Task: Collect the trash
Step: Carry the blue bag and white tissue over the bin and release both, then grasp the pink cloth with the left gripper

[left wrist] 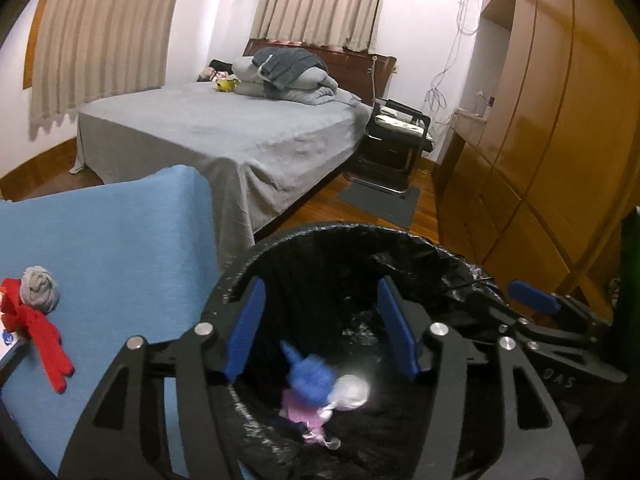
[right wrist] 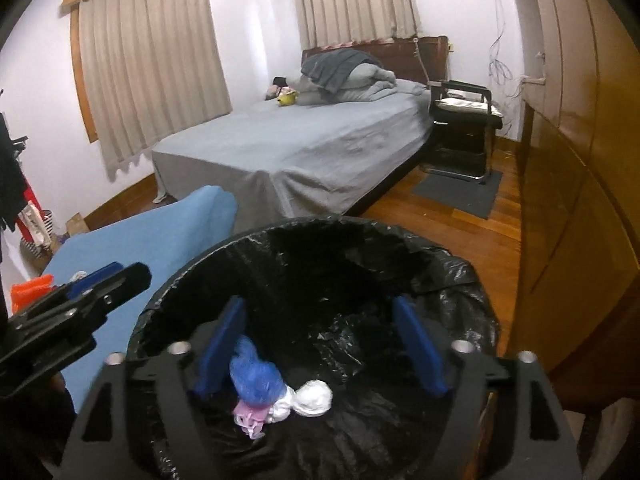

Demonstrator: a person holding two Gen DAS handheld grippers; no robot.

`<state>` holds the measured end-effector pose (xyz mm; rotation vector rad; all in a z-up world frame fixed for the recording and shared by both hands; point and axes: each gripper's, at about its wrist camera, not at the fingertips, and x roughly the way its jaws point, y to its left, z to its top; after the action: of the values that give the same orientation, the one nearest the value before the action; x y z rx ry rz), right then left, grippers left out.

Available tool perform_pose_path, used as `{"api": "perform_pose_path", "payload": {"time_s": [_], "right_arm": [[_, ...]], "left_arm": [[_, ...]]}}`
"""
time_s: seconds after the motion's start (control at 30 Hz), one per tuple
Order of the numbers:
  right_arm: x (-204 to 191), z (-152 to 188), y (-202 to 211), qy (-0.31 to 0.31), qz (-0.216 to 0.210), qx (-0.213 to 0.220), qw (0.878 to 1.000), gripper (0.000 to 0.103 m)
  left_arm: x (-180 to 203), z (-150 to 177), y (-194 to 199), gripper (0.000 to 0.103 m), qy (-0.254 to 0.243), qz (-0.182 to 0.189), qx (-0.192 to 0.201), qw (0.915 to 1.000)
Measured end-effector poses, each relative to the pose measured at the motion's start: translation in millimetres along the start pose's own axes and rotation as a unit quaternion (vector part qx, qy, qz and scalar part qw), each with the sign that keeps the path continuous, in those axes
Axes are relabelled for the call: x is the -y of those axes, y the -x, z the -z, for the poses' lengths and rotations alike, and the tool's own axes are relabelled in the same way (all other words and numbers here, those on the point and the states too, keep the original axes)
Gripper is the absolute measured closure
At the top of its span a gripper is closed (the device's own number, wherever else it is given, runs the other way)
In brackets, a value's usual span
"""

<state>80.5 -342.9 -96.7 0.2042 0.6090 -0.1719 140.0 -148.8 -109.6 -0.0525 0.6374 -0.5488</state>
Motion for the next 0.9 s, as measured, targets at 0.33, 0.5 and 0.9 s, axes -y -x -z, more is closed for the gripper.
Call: {"api": "perform_pose_path", "payload": {"time_s": [0.33,0.5,0.9], "right_arm": [[-53,7,-1,0.033,-0.047,-0.003,0.998,0.006],[-100,15,-5,0.058,-0.092,-0.015,0.994,0.006],[-185,35,-9,0.114,-0.167,-0.026,0.979,0.006]], "left_arm": [[-57,9,44,0.03,0.024,-0.085,0.018,0.996],[-90,20,72,0.029,0.038,-0.138,0.021,0.9895],[-166,50,133,0.029,0.082,-0.248,0.019,0.9652]]}}
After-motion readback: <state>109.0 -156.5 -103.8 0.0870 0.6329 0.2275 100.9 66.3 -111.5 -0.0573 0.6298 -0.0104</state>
